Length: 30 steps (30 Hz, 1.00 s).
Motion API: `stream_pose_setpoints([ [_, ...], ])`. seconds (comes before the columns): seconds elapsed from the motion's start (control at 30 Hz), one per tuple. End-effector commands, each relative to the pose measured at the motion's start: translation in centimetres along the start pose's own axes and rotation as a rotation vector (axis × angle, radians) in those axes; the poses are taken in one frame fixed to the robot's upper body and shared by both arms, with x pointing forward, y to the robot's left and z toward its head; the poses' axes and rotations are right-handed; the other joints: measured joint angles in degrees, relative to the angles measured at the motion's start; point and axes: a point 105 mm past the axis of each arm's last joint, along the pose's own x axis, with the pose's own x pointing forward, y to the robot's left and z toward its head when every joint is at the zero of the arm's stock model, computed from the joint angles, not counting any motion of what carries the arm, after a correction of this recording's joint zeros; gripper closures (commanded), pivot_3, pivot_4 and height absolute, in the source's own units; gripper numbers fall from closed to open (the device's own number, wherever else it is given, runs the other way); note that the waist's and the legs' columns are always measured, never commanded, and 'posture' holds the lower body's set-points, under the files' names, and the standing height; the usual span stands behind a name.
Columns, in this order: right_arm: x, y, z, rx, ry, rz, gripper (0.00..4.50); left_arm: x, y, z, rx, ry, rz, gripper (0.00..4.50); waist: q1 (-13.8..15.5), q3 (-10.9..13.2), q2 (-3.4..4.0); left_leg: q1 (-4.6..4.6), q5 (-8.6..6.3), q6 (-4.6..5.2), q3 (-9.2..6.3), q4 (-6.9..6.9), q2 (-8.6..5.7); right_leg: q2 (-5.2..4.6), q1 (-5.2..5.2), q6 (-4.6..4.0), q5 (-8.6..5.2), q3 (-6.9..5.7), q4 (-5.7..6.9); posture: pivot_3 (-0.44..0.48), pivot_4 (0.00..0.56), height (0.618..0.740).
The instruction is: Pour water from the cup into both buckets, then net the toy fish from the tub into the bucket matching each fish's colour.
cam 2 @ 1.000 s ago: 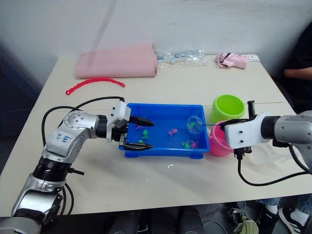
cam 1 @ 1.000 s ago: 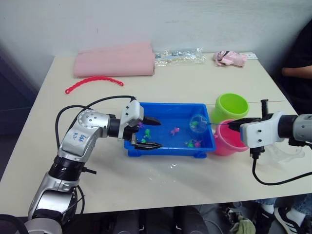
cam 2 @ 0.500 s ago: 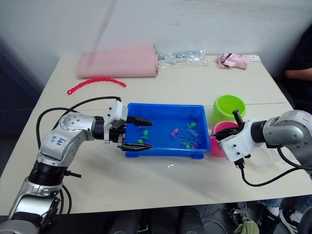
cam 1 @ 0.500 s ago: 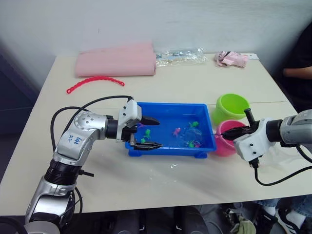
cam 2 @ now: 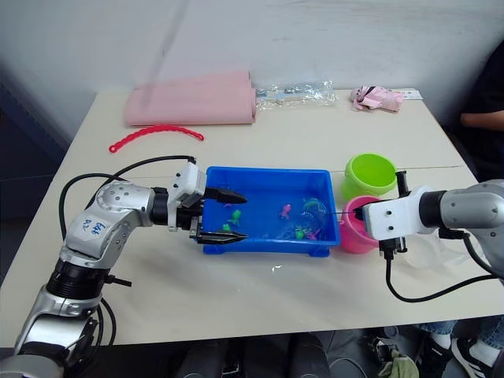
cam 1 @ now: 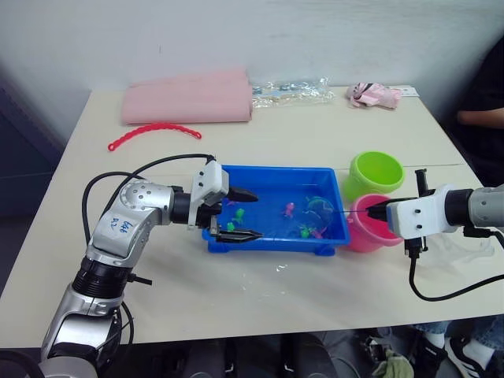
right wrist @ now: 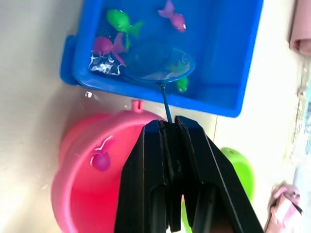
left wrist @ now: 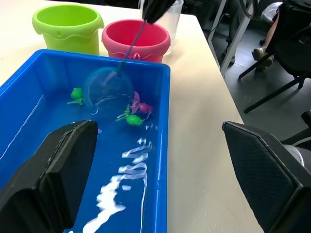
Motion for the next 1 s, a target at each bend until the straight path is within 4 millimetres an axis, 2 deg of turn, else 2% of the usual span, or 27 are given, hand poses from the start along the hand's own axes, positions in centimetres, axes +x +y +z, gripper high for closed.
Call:
stream_pose_setpoints([
  [0.03, -1.9, -3.0, 1.2, -0.063, 0.004, -0.136, 4.50, -0.1, -0.3, 0.9, 0.051, -0.018, -0.024, 0.03, 0.0, 0.0, 0.00, 0.00, 0.00, 0.00, 0.00, 0.00, 0.00, 0.00, -0.01, 0.00, 0.00, 0.00, 0.00, 0.000, 0.150, 0.738],
  [0.13, -1.9, -3.1, 1.9, -0.053, -0.028, -0.142, 4.50, -0.1, -0.3, 0.9, 0.052, -0.018, -0.025, 0.03, 0.0, 0.0, 0.01, 0.00, 0.00, -0.01, 0.00, 0.00, 0.00, 0.00, -0.01, 0.00, 0.00, 0.00, 0.00, 0.000, 0.150, 0.738],
  [0.37, -2.6, -3.6, 2.1, -0.169, -0.011, -0.149, 4.50, -0.2, -0.3, 0.9, 0.056, -0.016, -0.021, 0.03, 0.0, 0.0, 0.02, 0.00, -0.01, -0.02, 0.00, -0.01, 0.00, 0.00, -0.01, 0.00, 0.00, 0.00, -0.01, 0.000, 0.150, 0.738],
  [0.5, -2.7, -2.6, 3.1, -0.202, -0.096, -0.095, 4.50, -0.1, -0.4, 1.0, 0.059, -0.021, -0.020, 0.03, 0.0, 0.0, 0.02, 0.00, -0.02, -0.03, 0.00, -0.01, 0.00, 0.01, -0.01, 0.00, 0.00, 0.00, -0.02, 0.000, 0.150, 0.738],
  [0.63, -1.7, -1.1, 3.3, -0.192, -0.122, -0.036, 4.50, 0.1, -0.4, 1.2, 0.061, -0.023, -0.021, 0.03, 0.0, 0.0, 0.02, 0.00, -0.02, -0.02, 0.00, -0.01, 0.00, 0.01, 0.02, 0.00, 0.00, -0.01, -0.02, 0.000, 0.150, 0.738],
  [0.83, -0.5, -0.3, 2.5, -0.265, -0.078, -0.007, 4.50, 0.0, -0.2, 1.3, 0.065, -0.021, -0.014, 0.03, -0.1, 0.0, 0.02, 0.03, -0.01, -0.03, 0.00, -0.01, 0.01, 0.01, 0.02, 0.00, 0.00, 0.00, -0.01, 0.000, 0.150, 0.738],
  [1.0, -0.4, -1.5, 1.0, -0.335, -0.009, -0.053, 4.50, 0.0, -0.1, 1.4, 0.063, -0.022, -0.009, 0.03, 0.0, 0.0, 0.02, 0.04, -0.01, -0.03, 0.02, -0.01, 0.00, 0.00, 0.02, 0.00, 0.00, 0.02, -0.01, 0.000, 0.150, 0.738],
])
